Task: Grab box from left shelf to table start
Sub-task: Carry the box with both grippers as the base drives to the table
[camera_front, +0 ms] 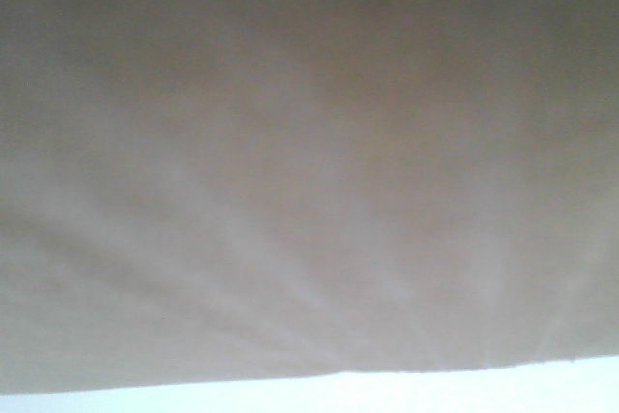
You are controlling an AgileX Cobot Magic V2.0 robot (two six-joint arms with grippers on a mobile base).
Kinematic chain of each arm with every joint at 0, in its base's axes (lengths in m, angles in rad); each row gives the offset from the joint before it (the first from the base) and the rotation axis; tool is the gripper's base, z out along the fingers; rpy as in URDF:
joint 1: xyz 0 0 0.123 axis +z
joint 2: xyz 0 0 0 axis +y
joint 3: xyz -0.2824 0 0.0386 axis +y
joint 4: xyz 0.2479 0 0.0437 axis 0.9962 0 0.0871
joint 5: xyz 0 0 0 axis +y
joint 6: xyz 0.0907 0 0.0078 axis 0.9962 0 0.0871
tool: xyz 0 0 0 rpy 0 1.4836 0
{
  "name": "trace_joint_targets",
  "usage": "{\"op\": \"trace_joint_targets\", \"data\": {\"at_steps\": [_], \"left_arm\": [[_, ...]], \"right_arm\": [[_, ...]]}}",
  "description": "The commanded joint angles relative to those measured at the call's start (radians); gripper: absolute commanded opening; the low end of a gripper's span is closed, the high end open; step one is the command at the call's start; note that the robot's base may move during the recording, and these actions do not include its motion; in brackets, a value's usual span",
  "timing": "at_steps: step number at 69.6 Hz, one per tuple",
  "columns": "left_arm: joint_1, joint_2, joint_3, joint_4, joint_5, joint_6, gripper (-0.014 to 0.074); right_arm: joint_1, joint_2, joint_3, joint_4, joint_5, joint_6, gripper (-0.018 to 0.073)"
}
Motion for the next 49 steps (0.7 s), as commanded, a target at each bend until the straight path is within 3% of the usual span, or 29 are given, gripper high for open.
{"op": "trace_joint_targets", "data": {"at_steps": [1,49], "left_arm": [[0.002,0.018,-0.012,0.100,-0.016,-0.001,-0.0090],[0.002,0.018,-0.012,0.100,-0.016,-0.001,-0.0090]], "right_arm": [[0.003,0.008,-0.036,0.026,-0.149,0.005,0.0059],[0.003,0.008,-0.036,0.026,-0.149,0.005,0.0059]]}}
